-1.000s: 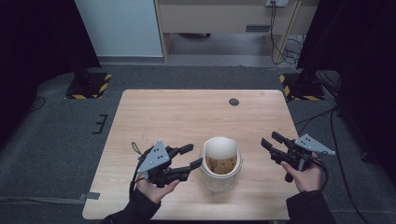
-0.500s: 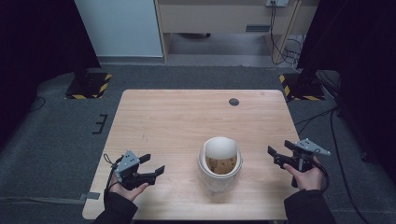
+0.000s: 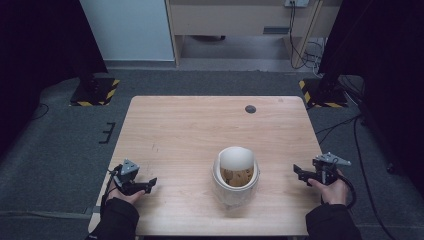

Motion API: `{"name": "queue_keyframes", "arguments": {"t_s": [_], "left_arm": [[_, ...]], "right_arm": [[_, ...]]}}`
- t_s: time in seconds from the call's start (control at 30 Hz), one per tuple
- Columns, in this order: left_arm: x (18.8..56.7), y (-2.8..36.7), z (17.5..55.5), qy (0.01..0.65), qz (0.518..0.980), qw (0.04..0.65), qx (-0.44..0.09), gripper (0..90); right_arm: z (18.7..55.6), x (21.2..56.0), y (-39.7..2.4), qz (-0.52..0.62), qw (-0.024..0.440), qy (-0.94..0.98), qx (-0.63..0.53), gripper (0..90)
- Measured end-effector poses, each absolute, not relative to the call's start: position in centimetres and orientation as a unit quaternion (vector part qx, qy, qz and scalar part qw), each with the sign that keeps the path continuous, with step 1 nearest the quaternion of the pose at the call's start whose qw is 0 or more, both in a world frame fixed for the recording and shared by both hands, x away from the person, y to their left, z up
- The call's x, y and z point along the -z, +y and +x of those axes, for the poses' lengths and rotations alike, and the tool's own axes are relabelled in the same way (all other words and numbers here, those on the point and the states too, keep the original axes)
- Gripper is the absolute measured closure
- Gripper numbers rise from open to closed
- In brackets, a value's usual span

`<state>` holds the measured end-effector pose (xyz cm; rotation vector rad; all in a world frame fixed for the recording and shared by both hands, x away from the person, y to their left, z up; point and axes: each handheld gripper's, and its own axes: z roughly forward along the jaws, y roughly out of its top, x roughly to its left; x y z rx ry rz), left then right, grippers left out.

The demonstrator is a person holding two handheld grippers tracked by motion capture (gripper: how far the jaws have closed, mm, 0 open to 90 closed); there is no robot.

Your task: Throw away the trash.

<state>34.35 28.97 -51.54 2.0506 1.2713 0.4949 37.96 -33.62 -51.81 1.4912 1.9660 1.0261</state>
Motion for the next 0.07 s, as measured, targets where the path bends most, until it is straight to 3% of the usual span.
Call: {"name": "queue_keyframes", "arguments": {"t_s": [0.07], "left_arm": [[51.79, 29.17, 34.58, 0.483, 0.79, 0.327, -0.188, 14.8]], "right_arm": [[38.02, 52.03, -33.63, 0.541, 0.23, 0.721, -0.367, 14.5]]}}
